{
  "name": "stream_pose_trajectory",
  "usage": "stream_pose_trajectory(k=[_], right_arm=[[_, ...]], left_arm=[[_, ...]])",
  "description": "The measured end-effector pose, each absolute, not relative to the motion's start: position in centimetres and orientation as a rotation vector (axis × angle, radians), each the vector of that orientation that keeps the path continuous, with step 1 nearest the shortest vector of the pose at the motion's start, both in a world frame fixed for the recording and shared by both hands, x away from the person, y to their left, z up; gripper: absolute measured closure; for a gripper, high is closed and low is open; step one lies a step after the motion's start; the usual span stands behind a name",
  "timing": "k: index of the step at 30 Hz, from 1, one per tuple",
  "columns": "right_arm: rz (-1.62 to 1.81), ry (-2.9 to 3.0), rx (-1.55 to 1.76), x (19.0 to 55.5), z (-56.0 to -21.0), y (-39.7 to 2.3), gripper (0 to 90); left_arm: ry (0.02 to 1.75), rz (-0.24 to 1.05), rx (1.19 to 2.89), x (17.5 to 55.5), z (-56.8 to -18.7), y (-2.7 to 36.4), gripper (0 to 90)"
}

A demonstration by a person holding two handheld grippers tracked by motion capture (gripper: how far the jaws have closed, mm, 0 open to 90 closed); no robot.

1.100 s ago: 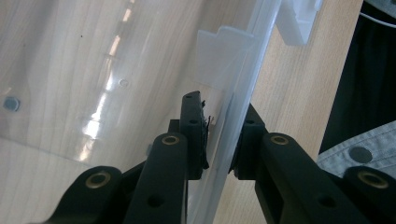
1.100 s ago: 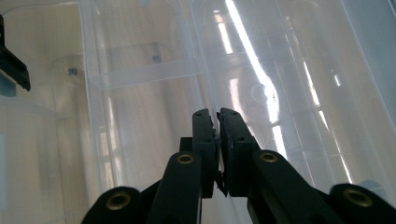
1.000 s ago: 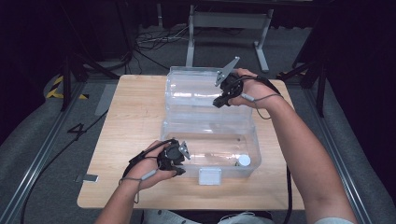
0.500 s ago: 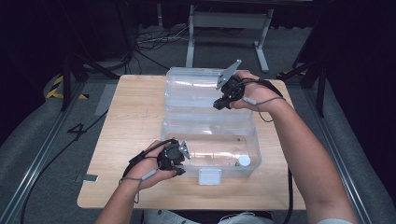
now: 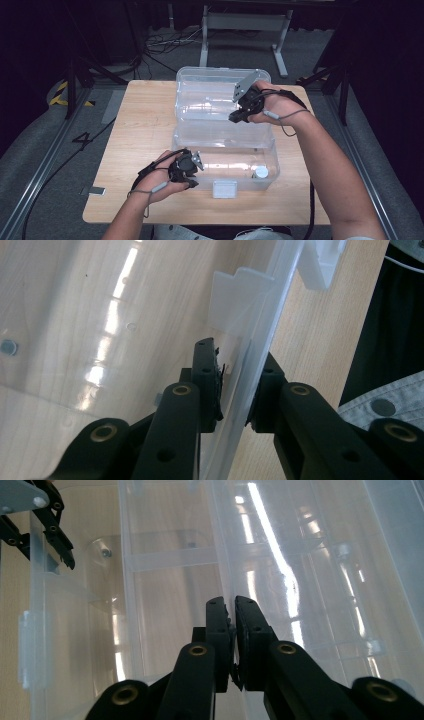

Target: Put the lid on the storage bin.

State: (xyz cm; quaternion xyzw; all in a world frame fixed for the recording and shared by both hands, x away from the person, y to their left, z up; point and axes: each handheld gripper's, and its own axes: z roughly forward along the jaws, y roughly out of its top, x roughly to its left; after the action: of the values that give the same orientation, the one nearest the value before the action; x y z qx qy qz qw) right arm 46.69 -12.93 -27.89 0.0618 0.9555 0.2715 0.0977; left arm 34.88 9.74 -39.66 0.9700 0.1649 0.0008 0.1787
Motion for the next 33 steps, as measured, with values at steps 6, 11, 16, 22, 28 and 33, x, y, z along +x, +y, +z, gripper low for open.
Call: stream_pose_trajectory(k=[6,11,16,22,28,33], right_arm=[[0.808,2.828,0.163,45.9,-27.8,-13.1,85.6],[0.807,2.834,0.156,45.3,-27.8,-13.1,85.5],[0.806,2.83,0.133,44.7,-27.8,-13.1,85.5],[0.808,2.83,0.114,44.1,-27.8,-13.2,85.6],[0.814,2.833,0.108,43.6,-27.9,-13.2,85.5],[0.818,2.833,0.099,43.1,-28.0,-13.3,85.5]], left_arm=[[0.479,-0.003,2.745,34.9,-39.6,9.8,77.6],[0.482,-0.006,2.745,34.9,-39.6,9.8,77.5],[0.489,-0.008,2.745,34.9,-39.6,9.8,77.3],[0.499,-0.007,2.743,34.9,-39.7,9.8,77.2],[0.503,-0.006,2.742,34.9,-39.7,9.8,77.1],[0.506,-0.007,2.74,34.9,-39.7,9.8,77.0]])
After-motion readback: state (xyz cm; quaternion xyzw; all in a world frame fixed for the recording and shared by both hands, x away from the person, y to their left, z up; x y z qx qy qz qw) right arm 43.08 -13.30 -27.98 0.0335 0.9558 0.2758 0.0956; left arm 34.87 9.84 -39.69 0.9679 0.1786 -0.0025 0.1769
